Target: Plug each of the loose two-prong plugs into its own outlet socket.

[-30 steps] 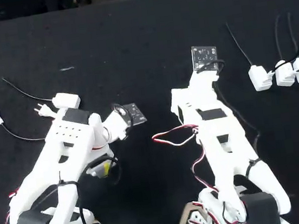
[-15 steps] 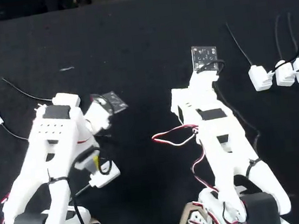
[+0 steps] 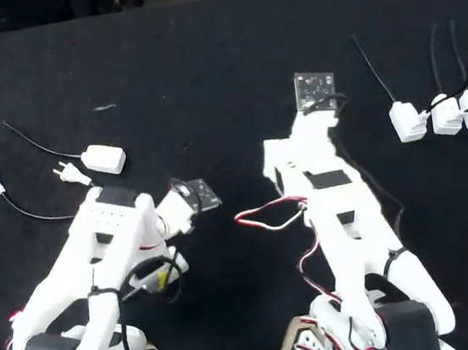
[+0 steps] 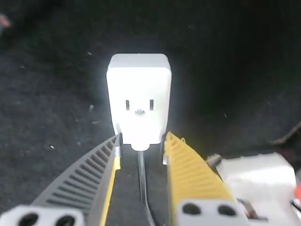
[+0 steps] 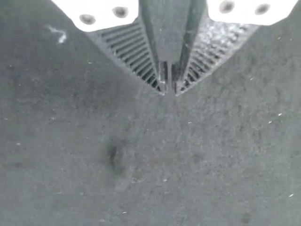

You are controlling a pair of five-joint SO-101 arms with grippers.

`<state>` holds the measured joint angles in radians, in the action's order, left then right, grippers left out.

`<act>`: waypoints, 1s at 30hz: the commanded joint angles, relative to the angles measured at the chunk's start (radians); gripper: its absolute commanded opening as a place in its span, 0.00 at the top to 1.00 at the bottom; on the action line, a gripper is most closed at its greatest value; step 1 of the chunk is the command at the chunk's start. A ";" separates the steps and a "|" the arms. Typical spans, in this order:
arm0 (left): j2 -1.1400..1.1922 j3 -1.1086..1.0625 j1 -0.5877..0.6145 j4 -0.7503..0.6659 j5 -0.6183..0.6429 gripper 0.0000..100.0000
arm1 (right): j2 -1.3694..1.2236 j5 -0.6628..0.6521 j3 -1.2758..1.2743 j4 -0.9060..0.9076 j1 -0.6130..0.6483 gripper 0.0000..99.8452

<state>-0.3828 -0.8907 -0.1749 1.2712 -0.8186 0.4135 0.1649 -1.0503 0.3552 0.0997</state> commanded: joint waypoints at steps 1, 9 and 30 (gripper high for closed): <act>-0.018 0.004 0.065 -0.117 0.078 0.86 | -0.005 0.006 0.033 -0.026 0.034 0.99; -0.028 0.016 0.189 -0.199 0.084 0.86 | -0.005 0.006 0.036 -0.026 0.034 0.99; -0.012 0.205 0.222 -0.215 0.281 0.86 | -0.005 0.006 0.038 -0.026 0.034 0.99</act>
<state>-0.3874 -0.7188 0.0430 1.1699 -0.6697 0.4135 0.1649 -1.0503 0.3552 0.1135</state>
